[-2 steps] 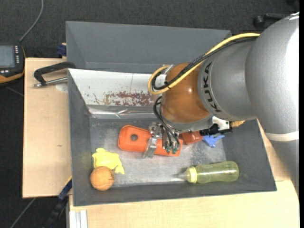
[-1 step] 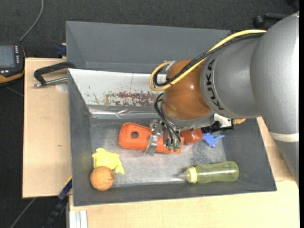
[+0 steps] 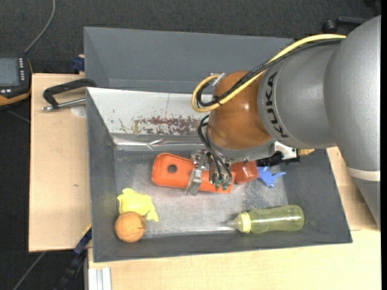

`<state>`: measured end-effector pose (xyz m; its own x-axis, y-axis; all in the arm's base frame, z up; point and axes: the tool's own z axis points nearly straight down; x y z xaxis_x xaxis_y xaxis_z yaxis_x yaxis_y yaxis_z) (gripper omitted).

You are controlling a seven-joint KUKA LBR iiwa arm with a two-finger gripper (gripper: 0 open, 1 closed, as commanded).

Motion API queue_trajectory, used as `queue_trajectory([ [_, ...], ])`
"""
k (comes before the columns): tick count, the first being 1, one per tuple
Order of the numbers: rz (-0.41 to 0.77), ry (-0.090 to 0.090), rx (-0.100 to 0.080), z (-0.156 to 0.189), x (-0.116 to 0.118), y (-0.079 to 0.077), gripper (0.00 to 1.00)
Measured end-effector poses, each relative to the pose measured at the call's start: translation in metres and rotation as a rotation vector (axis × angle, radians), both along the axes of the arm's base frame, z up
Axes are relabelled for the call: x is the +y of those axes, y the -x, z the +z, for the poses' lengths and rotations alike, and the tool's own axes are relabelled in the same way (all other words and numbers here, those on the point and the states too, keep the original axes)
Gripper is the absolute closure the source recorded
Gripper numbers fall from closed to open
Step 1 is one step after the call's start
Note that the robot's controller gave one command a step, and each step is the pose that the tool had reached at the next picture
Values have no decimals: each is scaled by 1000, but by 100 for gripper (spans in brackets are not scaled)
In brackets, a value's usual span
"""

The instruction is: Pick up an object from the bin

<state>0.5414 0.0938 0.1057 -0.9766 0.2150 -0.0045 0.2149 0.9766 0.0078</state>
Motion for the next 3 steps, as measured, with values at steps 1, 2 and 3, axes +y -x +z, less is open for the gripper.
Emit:
queue_trajectory([
  [1,0,-1,-2,5,0,-1,100],
  [2,0,-1,-1,9,0,0,100],
  [3,1,0,2,14,0,0,100],
])
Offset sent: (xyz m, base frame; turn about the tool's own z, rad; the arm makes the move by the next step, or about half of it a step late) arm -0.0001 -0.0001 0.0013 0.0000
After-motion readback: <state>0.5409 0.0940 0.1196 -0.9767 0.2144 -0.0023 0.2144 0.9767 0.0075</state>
